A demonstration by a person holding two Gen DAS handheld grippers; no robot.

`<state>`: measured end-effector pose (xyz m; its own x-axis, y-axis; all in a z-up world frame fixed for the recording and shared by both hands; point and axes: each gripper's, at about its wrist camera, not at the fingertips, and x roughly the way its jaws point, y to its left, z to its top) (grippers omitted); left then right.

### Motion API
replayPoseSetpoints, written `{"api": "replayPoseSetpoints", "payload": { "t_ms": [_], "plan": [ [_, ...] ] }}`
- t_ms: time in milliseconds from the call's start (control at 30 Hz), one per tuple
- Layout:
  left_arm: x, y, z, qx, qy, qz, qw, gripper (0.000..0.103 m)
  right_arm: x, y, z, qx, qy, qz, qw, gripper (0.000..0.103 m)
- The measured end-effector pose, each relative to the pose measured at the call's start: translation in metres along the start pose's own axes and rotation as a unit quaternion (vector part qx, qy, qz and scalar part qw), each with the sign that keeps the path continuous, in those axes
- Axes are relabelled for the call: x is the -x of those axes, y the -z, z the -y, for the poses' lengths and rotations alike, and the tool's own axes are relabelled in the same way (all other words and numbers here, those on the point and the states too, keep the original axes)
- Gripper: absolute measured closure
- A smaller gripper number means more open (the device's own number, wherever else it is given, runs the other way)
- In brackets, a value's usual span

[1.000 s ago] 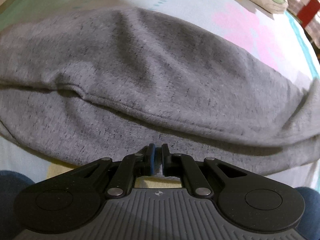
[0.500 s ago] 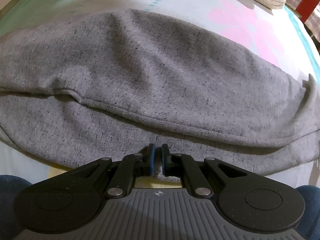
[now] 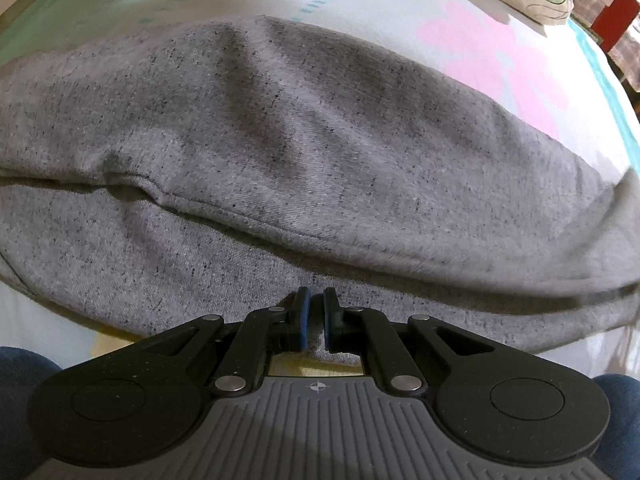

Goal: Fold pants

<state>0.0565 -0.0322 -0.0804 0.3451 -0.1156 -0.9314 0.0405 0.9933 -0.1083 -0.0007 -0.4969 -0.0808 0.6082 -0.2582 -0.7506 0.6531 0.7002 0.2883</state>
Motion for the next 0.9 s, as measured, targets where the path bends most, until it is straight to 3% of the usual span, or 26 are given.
{"api": "replayPoseSetpoints", "payload": {
  "t_ms": [233,367,467,500,567,600,700,900],
  "plan": [
    [0.001,-0.001,0.003,-0.005,0.001,-0.004,1.0000,0.096,-0.013,0.024,0.033,-0.027,0.064,-0.057,0.996,0.096],
    [0.010,-0.008,-0.002,-0.006,0.002,-0.012,0.9999,0.096,-0.016,0.024,0.023,-0.009,0.082,-0.066,0.994,0.093],
    [0.027,-0.018,-0.014,-0.011,-0.007,0.005,0.9999,0.096,-0.008,0.018,0.017,-0.002,0.093,-0.063,0.994,0.074],
    [0.035,-0.023,-0.021,-0.013,-0.010,0.012,0.9998,0.095,-0.002,0.016,0.013,0.004,0.100,-0.051,0.994,0.059],
    [0.049,-0.033,-0.031,-0.019,-0.016,0.026,0.9993,0.095,0.013,0.016,-0.002,0.027,0.103,-0.028,0.994,0.055],
    [0.055,-0.038,-0.037,-0.024,-0.021,0.034,0.9989,0.094,0.019,0.015,-0.009,0.036,0.096,-0.024,0.994,0.055],
    [0.072,-0.052,-0.062,-0.038,-0.047,0.059,0.9964,0.075,0.038,0.016,-0.039,0.057,0.059,-0.017,0.996,0.056],
    [0.090,-0.063,-0.108,-0.041,-0.102,0.089,0.9900,0.074,0.060,0.042,-0.127,0.097,-0.079,-0.058,0.990,0.055]
  ]
}}
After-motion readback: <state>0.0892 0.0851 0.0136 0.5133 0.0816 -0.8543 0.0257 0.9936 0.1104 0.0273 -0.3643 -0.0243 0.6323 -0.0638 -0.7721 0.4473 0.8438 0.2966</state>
